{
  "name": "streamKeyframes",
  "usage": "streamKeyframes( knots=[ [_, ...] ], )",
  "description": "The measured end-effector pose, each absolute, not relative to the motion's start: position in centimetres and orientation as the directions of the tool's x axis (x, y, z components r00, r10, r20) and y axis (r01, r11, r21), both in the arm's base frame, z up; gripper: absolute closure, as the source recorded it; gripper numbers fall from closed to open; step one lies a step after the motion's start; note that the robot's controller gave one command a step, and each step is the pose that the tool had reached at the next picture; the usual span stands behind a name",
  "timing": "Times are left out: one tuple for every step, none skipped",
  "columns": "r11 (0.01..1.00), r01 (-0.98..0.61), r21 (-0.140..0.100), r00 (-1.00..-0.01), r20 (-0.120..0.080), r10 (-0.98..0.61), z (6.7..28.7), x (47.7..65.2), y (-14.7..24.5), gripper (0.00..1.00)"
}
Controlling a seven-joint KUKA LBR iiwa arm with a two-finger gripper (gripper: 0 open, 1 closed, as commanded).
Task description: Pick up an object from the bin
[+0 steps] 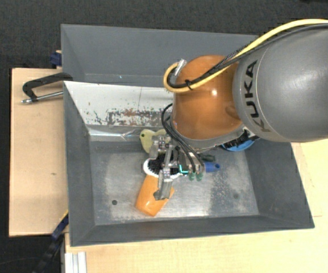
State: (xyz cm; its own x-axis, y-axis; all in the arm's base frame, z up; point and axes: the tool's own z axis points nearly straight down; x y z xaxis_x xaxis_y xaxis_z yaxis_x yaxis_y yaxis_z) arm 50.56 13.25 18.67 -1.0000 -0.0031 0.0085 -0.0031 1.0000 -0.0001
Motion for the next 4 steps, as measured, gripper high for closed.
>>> streamKeyframes(
  knots=[
    [0.959,-0.282,-0.001,-0.959,-0.008,-0.282,7.1,55.2,6.3,0.0],
    [0.881,-0.474,0.0,-0.881,-0.003,-0.474,7.1,49.1,8.0,0.0],
    [0.881,-0.473,0.001,-0.881,-0.004,-0.473,7.2,49.2,8.1,0.0],
    [0.882,-0.472,0.001,-0.882,-0.005,-0.472,7.2,49.3,8.2,0.0]
  ],
)
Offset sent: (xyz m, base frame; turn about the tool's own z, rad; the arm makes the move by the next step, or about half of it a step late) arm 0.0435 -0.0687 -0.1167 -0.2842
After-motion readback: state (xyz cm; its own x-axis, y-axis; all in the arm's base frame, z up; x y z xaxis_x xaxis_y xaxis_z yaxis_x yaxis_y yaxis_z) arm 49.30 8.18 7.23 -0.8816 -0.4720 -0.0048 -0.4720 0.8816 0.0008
